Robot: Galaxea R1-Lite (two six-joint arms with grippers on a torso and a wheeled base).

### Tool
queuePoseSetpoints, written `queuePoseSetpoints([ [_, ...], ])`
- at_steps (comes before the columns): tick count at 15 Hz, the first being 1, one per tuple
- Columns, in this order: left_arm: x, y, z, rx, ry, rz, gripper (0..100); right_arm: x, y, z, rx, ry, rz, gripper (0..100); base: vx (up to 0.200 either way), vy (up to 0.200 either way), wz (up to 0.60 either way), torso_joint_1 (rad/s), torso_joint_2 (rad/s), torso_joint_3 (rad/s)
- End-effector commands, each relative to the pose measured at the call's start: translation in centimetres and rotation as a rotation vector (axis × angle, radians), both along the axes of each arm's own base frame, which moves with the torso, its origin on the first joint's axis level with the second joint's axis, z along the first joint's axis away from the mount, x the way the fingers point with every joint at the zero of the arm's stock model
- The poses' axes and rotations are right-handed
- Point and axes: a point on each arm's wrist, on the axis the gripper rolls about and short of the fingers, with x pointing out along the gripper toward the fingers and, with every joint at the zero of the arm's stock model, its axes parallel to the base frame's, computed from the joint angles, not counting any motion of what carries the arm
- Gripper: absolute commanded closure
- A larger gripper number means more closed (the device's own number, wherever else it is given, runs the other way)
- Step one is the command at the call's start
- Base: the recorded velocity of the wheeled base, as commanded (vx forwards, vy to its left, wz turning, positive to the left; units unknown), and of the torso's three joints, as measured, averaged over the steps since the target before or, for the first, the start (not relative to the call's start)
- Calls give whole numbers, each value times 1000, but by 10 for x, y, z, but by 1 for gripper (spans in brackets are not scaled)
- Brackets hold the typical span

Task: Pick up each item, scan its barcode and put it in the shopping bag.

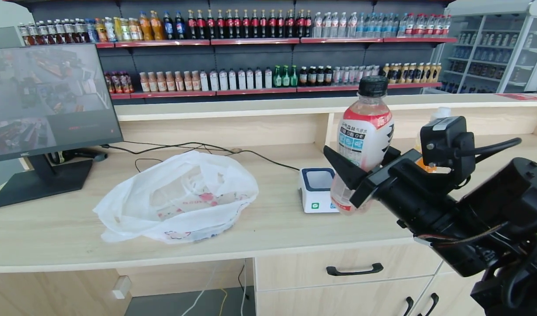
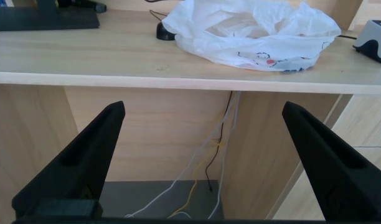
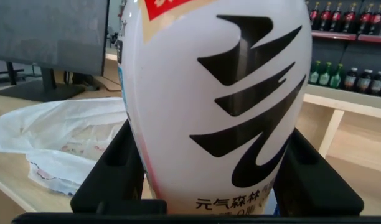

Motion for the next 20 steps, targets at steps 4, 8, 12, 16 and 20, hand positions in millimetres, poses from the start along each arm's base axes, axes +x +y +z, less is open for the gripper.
queuePoseSetpoints([
  [4, 0, 0, 0, 0, -1, 2, 0, 4, 5, -9, -144, -70, 36, 100, 0, 0, 0, 0, 0, 0],
  [8, 0, 0, 0, 0, -1, 2, 0, 40, 3, -7, -349, -268, -61, 100, 0, 0, 0, 0, 0, 0],
  [12, 0, 0, 0, 0, -1, 2, 0, 82, 8, -9, -428, -404, -53, 100, 0, 0, 0, 0, 0, 0],
  [16, 0, 0, 0, 0, -1, 2, 0, 114, 3, -13, -542, -577, -5, 100, 0, 0, 0, 0, 0, 0],
  [20, 0, 0, 0, 0, -1, 2, 0, 126, 10, -41, -635, -624, 81, 100, 0, 0, 0, 0, 0, 0],
])
